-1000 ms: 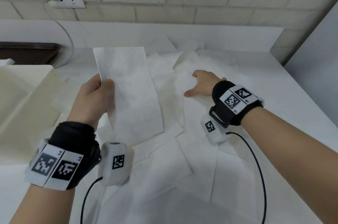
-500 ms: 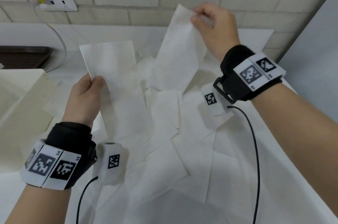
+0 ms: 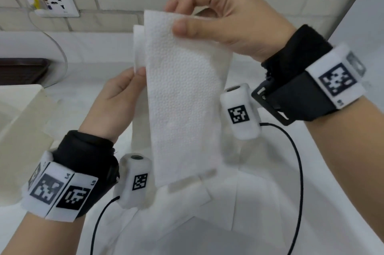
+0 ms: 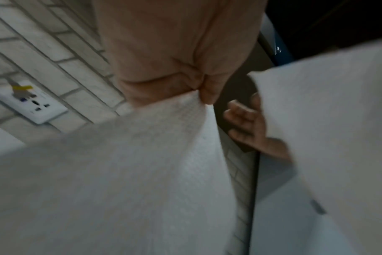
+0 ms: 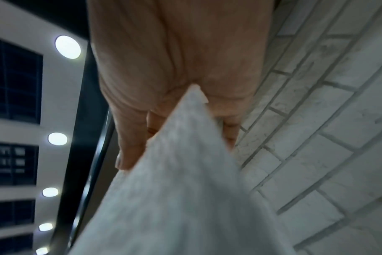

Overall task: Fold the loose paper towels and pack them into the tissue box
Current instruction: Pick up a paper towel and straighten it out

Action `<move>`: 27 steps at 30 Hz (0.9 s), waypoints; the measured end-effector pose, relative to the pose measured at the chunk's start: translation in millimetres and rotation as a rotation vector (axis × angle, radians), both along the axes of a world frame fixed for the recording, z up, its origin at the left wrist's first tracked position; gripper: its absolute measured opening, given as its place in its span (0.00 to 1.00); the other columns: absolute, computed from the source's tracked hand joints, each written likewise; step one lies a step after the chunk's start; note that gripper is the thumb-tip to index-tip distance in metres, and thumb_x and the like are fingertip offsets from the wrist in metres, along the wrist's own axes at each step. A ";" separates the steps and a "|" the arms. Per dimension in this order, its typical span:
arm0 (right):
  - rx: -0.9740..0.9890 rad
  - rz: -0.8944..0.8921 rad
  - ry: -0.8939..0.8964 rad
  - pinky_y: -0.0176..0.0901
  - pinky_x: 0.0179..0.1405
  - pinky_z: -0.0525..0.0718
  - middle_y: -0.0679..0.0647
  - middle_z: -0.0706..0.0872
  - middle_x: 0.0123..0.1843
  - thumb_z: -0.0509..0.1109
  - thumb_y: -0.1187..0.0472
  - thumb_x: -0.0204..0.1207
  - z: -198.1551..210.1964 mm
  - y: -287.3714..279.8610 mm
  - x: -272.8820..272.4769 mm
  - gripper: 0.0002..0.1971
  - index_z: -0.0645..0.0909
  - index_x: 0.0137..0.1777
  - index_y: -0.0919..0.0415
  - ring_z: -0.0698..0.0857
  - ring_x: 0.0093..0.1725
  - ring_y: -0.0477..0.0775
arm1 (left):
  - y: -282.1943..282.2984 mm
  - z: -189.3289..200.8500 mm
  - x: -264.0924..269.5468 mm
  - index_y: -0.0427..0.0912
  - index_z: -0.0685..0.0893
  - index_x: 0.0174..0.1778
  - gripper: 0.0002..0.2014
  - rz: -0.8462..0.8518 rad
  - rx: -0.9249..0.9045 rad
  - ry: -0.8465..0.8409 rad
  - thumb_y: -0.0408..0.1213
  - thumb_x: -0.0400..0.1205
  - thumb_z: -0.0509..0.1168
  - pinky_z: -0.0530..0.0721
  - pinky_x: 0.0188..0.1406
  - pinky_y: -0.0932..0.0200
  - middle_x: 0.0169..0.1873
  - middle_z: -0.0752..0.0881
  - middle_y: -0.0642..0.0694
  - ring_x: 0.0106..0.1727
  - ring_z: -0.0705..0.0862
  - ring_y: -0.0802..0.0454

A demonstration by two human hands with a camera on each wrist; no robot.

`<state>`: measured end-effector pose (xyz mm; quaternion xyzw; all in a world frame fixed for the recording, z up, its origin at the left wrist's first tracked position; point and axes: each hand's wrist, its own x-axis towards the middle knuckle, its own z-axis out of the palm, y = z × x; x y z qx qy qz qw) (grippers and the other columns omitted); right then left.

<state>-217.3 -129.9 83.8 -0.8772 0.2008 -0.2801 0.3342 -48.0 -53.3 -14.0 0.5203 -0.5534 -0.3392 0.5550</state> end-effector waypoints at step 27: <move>0.344 -0.645 0.902 0.44 0.58 0.74 0.56 0.77 0.67 0.71 0.50 0.74 -140.8 -33.5 -66.5 0.28 0.68 0.68 0.62 0.76 0.66 0.58 | -10.5 -44.8 -3.8 0.45 0.77 0.57 0.11 0.185 0.128 0.042 0.29 0.85 0.54 0.80 0.51 0.53 0.48 0.84 0.49 0.51 0.83 0.47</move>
